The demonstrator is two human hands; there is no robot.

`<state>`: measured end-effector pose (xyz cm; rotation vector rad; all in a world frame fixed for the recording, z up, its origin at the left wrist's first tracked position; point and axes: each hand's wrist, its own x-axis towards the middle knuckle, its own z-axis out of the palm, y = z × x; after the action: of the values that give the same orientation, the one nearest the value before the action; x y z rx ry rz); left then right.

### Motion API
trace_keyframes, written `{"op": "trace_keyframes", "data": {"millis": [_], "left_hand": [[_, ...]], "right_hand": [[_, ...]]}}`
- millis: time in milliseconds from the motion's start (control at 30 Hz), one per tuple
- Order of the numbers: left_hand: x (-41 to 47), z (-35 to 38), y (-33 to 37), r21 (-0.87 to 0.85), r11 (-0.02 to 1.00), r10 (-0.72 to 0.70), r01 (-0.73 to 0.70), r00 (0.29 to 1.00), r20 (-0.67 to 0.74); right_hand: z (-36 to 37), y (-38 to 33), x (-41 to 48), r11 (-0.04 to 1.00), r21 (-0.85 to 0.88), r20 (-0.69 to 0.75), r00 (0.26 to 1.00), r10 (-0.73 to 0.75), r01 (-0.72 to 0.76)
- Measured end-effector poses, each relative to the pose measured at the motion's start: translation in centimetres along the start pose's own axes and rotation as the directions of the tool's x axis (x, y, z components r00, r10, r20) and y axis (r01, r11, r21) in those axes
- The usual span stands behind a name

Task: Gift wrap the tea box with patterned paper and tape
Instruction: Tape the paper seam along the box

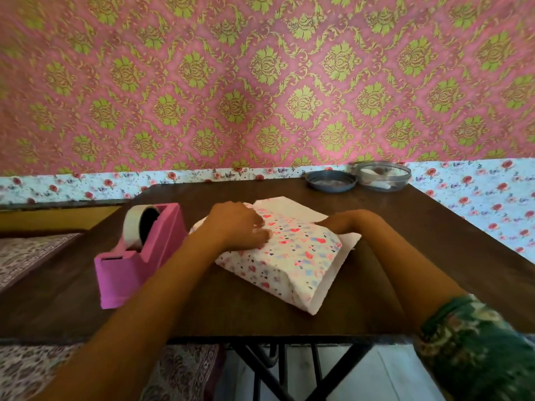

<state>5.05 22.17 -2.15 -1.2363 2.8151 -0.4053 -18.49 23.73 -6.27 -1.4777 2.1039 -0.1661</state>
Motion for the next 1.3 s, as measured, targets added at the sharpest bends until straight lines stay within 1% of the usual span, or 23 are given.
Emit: {"op": "trace_keyframes", "data": {"millis": [33, 67, 167, 267, 300, 333, 400, 433, 500, 600, 667, 800, 867, 900, 967, 1000, 1033, 1067, 1100, 1133, 1167, 1233, 1300], "left_hand": [[0.1, -0.3, 0.4, 0.019, 1.000, -0.003, 0.003, 1.000, 0.007], [0.3, -0.6, 0.7, 0.023, 1.000, -0.008, 0.007, 1.000, 0.025], [1.4, -1.5, 1.4, 0.003, 1.000, -0.023, 0.023, 0.995, 0.101], [3.1, -2.1, 0.4, -0.023, 0.999, -0.023, 0.024, 0.997, 0.072], [3.8, -1.9, -0.4, -0.076, 0.997, -0.019, 0.023, 0.999, 0.049], [4.6, -1.2, -1.2, -0.171, 0.985, -0.005, 0.014, 0.999, 0.054], [5.3, -0.1, -2.0, -0.400, 0.917, 0.058, -0.007, 0.992, 0.114], [5.4, 0.2, -2.2, -0.465, 0.885, 0.087, -0.002, 0.983, 0.161], [5.7, 0.7, -2.5, -0.469, 0.883, 0.110, 0.014, 0.965, 0.236], [6.0, 0.7, -2.6, -0.451, 0.891, 0.101, 0.048, 0.948, 0.301], [6.0, 0.9, -2.6, -0.462, 0.885, 0.105, 0.057, 0.943, 0.317], [6.3, 1.7, -2.8, -0.522, 0.852, 0.129, 0.051, 0.944, 0.303], [6.5, 1.8, -3.0, -0.548, 0.832, 0.131, 0.083, 0.931, 0.340], [6.7, 1.7, -3.1, -0.557, 0.824, 0.120, 0.106, 0.927, 0.355], [7.0, 1.4, -3.7, -0.591, 0.787, 0.075, 0.175, 0.925, 0.374], [7.3, 1.6, -4.0, -0.637, 0.743, 0.051, 0.208, 0.930, 0.364], [7.8, 1.8, -4.4, -0.691, 0.689, 0.023, 0.221, 0.945, 0.326], [8.3, 2.1, -4.7, -0.721, 0.661, -0.020, 0.208, 0.965, 0.260], [9.0, 2.6, -5.1, -0.707, 0.684, -0.066, 0.181, 0.980, 0.187], [9.8, 3.2, -5.4, -0.650, 0.745, -0.086, 0.153, 0.987, 0.133], [10.5, 4.0, -5.6, -0.580, 0.805, -0.076, 0.128, 0.991, 0.113], [11.8, 5.3, -5.9, -0.467, 0.880, -0.020, 0.087, 0.989, 0.147], [12.6, 6.3, -6.1, -0.444, 0.891, -0.001, 0.098, 0.977, 0.212]], "right_hand": [[-0.5, -0.4, 0.0, 1.000, -0.012, -0.015, 1.000, -0.013, 0.013], [-0.9, -0.8, 0.3, 1.000, -0.013, 0.006, 1.000, -0.013, 0.013], [-1.8, -2.3, 1.2, 0.997, -0.046, 0.105, 0.993, -0.060, 0.065], [-2.2, -3.0, 2.5, 0.991, -0.078, 0.124, 0.987, -0.099, 0.110], [-2.3, -3.2, 2.6, 0.989, -0.082, 0.116, 0.987, -0.109, 0.119], [-2.2, -3.5, 2.7, 0.989, -0.082, 0.124, 0.986, -0.113, 0.124], [-1.9, -3.8, 2.9, 0.982, -0.154, 0.108, 0.989, -0.096, 0.112], [-1.8, -3.9, 3.0, 0.976, -0.195, 0.108, 0.991, -0.082, 0.102], [-1.3, -3.9, 3.9, 0.972, -0.219, 0.140, 0.989, -0.050, 0.081], [-1.3, -4.4, 4.5, 0.982, -0.176, 0.165, 0.985, -0.040, 0.069], [-1.2, -5.2, 4.4, 0.982, -0.179, 0.166, 0.986, -0.023, 0.053], [-1.0, -6.2, 5.3, 0.985, -0.135, 0.152, 0.984, -0.089, 0.110], [-1.0, -6.3, 5.2, 0.987, -0.119, 0.165, 0.982, -0.088, 0.108], [-1.1, -6.2, 4.9, 0.989, -0.106, 0.158, 0.983, -0.089, 0.107], [-1.1, -5.8, 4.5, 0.985, -0.063, 0.125, 0.981, -0.150, 0.158], [-1.1, -5.4, 4.5, 0.980, -0.036, 0.078, 0.978, -0.195, 0.198], [-1.1, -5.0, 4.5, 0.969, -0.027, 0.001, 0.969, -0.247, 0.247], [-1.1, -4.6, 4.5, 0.958, -0.021, -0.084, 0.954, -0.287, 0.287], [-1.0, -4.3, 4.5, 0.953, -0.039, -0.145, 0.942, -0.302, 0.299], [-1.0, -4.0, 4.7, 0.955, -0.090, -0.170, 0.941, -0.294, 0.282], [-0.9, -3.8, 4.8, 0.960, -0.148, -0.163, 0.951, -0.262, 0.239], [-0.6, -3.2, 5.7, 0.966, -0.207, -0.142, 0.972, -0.187, 0.155], [-0.5, -2.8, 6.6, 0.962, -0.252, -0.162, 0.975, -0.152, 0.108]]}}
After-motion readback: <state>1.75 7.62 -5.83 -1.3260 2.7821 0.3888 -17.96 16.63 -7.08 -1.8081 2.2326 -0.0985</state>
